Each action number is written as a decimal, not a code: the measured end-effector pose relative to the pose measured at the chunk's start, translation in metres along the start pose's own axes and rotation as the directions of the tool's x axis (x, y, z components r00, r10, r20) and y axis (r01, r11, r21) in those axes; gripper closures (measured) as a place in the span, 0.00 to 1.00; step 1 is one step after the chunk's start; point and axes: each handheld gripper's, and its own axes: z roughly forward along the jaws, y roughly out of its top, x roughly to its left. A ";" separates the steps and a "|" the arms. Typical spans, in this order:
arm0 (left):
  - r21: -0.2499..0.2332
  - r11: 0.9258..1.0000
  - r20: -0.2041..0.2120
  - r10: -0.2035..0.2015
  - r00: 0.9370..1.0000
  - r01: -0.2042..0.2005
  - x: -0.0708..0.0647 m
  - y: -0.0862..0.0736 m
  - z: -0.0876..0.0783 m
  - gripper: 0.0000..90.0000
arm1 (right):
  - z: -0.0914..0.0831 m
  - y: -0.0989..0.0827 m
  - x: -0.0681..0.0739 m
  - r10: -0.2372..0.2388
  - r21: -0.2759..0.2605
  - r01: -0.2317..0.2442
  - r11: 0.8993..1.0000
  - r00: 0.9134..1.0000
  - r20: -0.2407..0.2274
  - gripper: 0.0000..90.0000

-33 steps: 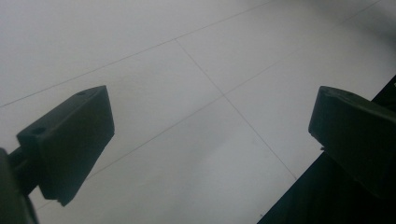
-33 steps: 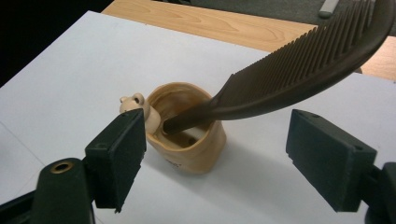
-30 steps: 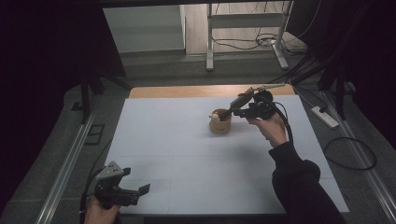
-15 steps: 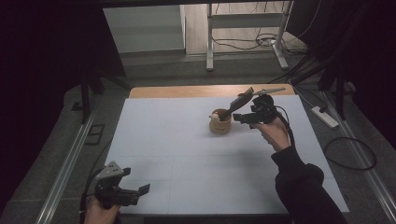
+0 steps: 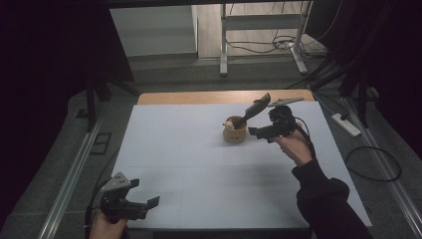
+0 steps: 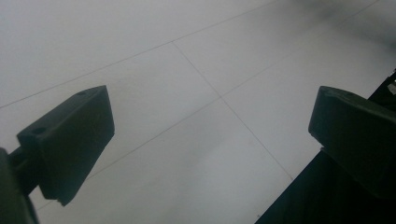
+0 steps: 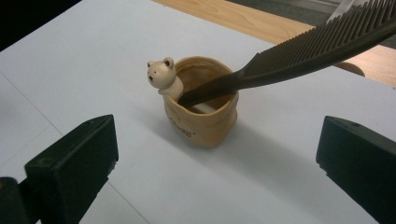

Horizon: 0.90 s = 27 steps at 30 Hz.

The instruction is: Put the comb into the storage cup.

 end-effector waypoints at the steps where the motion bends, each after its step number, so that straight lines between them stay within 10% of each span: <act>1: 0.000 1.000 0.000 0.000 1.000 0.000 0.000 0.000 0.000 0.01 | -0.001 -0.001 0.001 -0.003 -0.001 0.003 1.000 1.000 -0.004 0.00; 27: -0.014 1.000 0.016 0.003 1.000 -0.002 0.001 -0.001 -0.002 0.00 | -0.011 -0.026 0.017 -0.081 0.022 0.081 0.996 0.996 -0.035 0.00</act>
